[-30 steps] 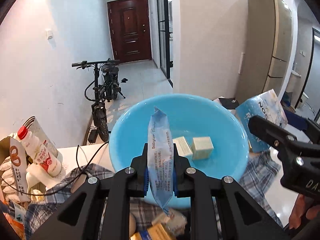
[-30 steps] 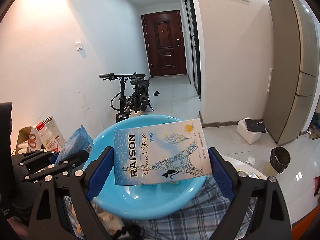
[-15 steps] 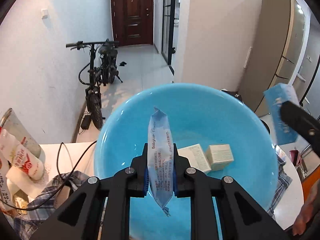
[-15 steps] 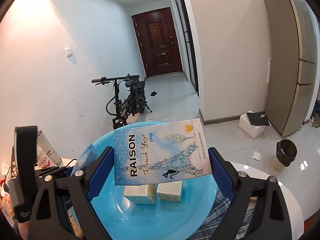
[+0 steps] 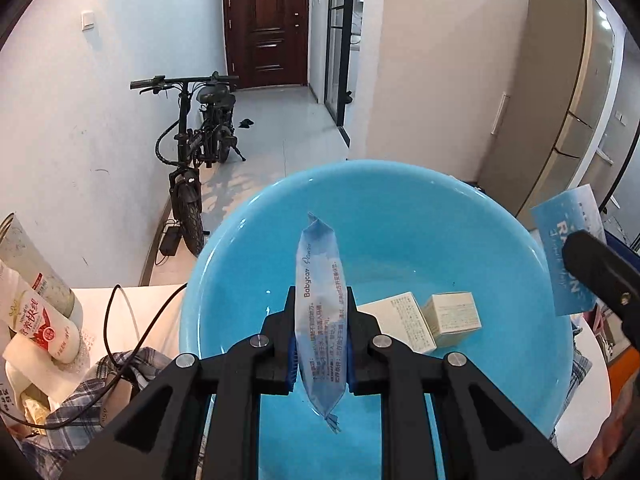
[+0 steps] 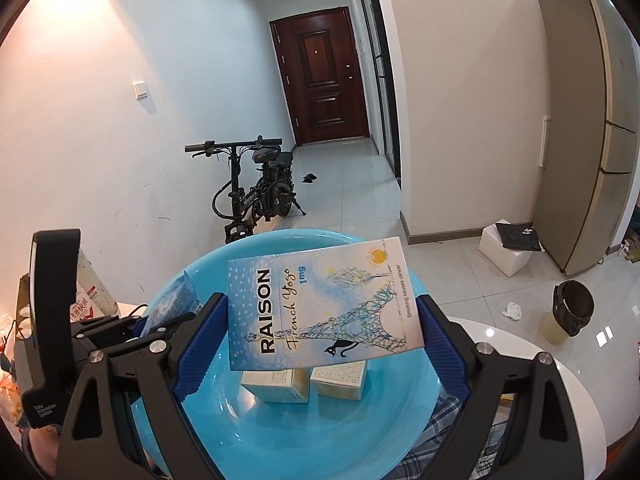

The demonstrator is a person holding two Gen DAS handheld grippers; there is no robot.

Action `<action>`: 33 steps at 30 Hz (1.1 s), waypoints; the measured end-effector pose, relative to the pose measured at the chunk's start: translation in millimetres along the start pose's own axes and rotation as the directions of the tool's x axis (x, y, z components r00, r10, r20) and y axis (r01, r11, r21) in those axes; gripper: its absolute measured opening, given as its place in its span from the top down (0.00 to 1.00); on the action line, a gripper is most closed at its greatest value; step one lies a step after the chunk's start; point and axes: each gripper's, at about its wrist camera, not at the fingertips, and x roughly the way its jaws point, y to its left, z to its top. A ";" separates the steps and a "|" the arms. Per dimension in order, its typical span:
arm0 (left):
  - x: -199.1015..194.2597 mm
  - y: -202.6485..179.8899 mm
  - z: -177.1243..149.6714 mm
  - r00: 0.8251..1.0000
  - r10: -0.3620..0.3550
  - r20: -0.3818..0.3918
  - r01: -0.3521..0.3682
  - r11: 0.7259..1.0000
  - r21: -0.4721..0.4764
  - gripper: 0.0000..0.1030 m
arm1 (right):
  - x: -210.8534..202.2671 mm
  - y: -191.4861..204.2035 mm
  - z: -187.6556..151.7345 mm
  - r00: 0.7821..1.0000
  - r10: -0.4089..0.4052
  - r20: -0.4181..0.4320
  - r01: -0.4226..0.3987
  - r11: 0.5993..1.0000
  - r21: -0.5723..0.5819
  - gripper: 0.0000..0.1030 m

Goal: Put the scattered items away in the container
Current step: 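Open the left gripper to drop the wipes into the blue basin, then open the right gripper to drop the RAISON pack into the basin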

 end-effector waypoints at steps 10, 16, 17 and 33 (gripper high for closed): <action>8.3 -3.9 0.9 1.000 -0.001 -0.022 0.001 1.000 0.008 0.82 | 0.7 -2.4 1.4 1.000 -0.002 -0.002 0.002 1.000 0.019 0.12; 5.5 -5.7 0.2 1.000 0.009 -0.016 -0.009 1.000 0.010 0.70 | 2.2 1.3 0.6 1.000 0.002 -0.009 -0.002 1.000 0.011 0.12; 4.1 -5.9 0.1 1.000 0.011 -0.010 -0.011 1.000 0.007 0.56 | 2.5 1.9 0.6 1.000 0.003 -0.009 -0.003 1.000 0.009 0.12; -8.8 5.4 5.3 0.998 0.048 0.033 -0.047 0.999 -0.014 0.23 | 8.8 0.2 -1.3 1.000 -0.008 -0.019 0.009 1.000 0.012 0.12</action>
